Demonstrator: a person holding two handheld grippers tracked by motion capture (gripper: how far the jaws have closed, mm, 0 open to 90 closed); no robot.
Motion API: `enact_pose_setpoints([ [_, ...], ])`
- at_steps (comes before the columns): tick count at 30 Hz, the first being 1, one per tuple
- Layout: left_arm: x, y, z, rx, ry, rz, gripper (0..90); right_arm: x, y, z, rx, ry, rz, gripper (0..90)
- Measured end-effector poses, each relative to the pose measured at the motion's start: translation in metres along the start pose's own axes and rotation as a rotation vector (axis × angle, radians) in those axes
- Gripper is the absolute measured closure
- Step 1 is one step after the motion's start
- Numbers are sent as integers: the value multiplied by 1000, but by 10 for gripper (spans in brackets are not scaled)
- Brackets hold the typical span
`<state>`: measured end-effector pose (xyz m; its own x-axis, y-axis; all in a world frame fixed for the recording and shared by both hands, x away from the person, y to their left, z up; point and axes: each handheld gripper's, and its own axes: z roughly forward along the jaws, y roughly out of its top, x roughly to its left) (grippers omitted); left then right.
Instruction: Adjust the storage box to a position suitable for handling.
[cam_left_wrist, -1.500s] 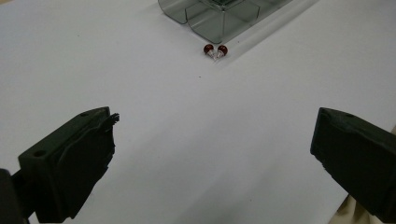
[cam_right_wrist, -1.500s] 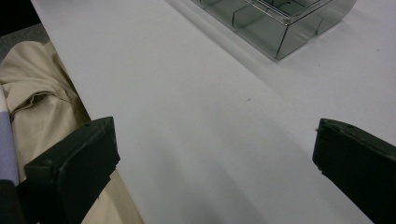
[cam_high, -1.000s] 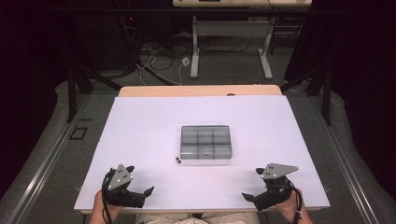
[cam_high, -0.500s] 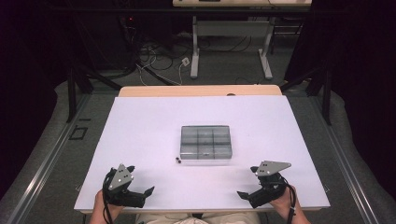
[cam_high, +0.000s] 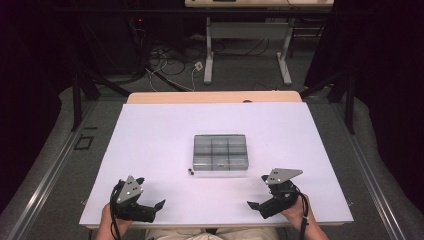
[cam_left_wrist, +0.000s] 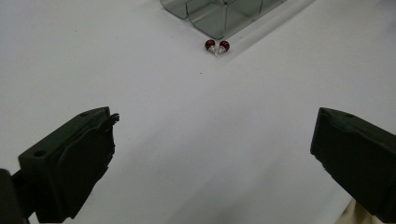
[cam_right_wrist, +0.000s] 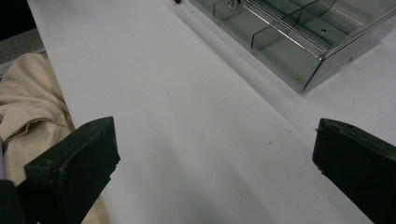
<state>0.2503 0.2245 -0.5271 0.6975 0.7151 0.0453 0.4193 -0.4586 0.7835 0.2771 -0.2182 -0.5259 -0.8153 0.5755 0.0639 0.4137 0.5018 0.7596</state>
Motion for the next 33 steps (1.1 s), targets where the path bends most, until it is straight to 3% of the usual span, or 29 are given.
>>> enact_pose_setpoints([
  [17, 1, 0, 0, 7, 4, 3, 0, -4, 22, 24, -13, 34, 11, 8],
  [25, 1, 0, 0, 10, 4, 4, 0, -3, 30, 35, -16, 29, 7, 56],
  [33, 1, -1, 0, 9, 4, 0, 0, -4, 36, 47, -23, 15, 21, 178],
])
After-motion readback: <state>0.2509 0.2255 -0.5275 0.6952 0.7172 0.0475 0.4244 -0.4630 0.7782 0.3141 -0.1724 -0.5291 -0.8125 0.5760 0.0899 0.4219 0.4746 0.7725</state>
